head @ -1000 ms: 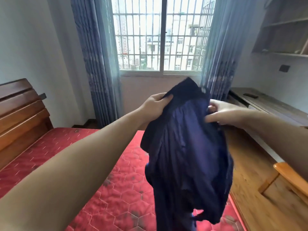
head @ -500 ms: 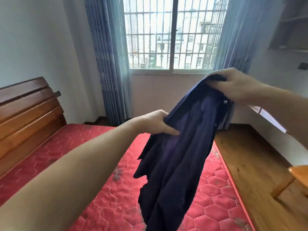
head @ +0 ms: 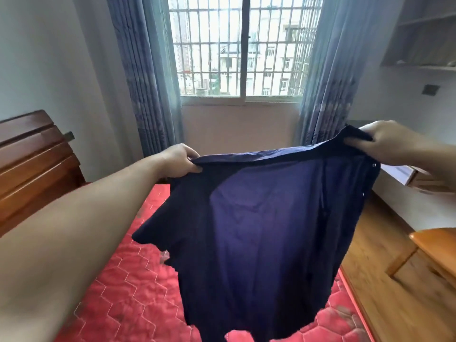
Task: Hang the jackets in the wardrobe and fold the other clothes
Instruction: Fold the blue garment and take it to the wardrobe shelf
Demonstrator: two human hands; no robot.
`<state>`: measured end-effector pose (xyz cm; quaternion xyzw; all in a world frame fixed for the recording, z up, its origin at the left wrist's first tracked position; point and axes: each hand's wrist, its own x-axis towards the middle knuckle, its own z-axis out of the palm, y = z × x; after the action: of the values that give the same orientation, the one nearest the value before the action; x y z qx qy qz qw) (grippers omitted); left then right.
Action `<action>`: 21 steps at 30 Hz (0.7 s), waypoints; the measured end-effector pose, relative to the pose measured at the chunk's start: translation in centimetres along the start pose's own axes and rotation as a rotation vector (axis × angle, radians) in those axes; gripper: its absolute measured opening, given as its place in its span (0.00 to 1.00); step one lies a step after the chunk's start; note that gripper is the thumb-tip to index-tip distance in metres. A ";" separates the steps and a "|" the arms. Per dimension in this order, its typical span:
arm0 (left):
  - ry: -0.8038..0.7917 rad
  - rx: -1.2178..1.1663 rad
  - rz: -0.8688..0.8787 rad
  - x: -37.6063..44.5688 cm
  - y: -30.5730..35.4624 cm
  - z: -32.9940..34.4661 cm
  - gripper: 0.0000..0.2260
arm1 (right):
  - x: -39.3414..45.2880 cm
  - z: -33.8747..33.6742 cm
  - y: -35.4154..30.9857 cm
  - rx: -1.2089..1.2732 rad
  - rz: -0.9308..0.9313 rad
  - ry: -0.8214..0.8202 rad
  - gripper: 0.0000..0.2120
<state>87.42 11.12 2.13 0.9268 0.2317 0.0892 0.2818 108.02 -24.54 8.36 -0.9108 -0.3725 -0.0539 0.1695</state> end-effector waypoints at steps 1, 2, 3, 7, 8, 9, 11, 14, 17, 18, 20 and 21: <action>0.017 0.005 0.004 0.1 0.0 -0.5 0.04 | -0.1 0.1 0.2 -0.010 0.014 -0.002 0.13; 0.036 0.000 0.007 0.2 0.0 -0.8 0.03 | -0.3 0.2 0.4 -0.027 0.029 -0.009 0.14; 0.051 -0.025 0.008 0.2 0.0 -1.2 0.03 | -0.4 0.3 0.5 -0.045 0.047 -0.020 0.15; 0.033 -0.171 -0.034 0.1 0.2 -2.0 0.05 | -0.1 0.7 1.0 -0.055 0.119 -0.090 0.14; 0.029 -0.185 -0.049 0.0 0.3 -2.0 0.06 | -0.1 0.8 0.9 -0.028 0.129 -0.125 0.10; 0.031 -0.195 -0.065 0.0 0.4 -2.0 0.06 | 0.0 0.9 0.7 0.009 0.135 -0.164 0.07; 0.054 -0.204 -0.081 0.1 0.7 -1.9 0.07 | 0.1 1.1 0.4 0.075 0.164 -0.227 0.08; 0.072 -0.200 -0.076 0.2 1.1 -1.8 0.09 | 0.4 1.2 0.1 0.090 0.217 -0.266 0.08; 0.108 -0.078 -0.061 0.3 1.3 -2.1 0.15 | 0.7 1.2 -0.2 0.067 0.248 -0.281 0.07; 0.135 -0.030 -0.050 0.4 1.4 -2.1 0.16 | 0.7 1.3 -0.2 0.065 0.251 -0.279 0.07; 0.223 -0.015 -0.022 0.5 1.6 -2.2 0.17 | 1.0 1.3 -0.3 0.087 0.230 -0.235 0.07; 0.266 -0.014 -0.013 0.6 1.7 -2.2 0.17 | 1.1 1.4 -0.2 0.106 0.211 -0.191 0.07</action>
<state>87.90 11.20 4.91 0.9032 0.2725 0.2110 0.2557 108.58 -23.21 7.39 -0.9357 -0.2913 0.0709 0.1860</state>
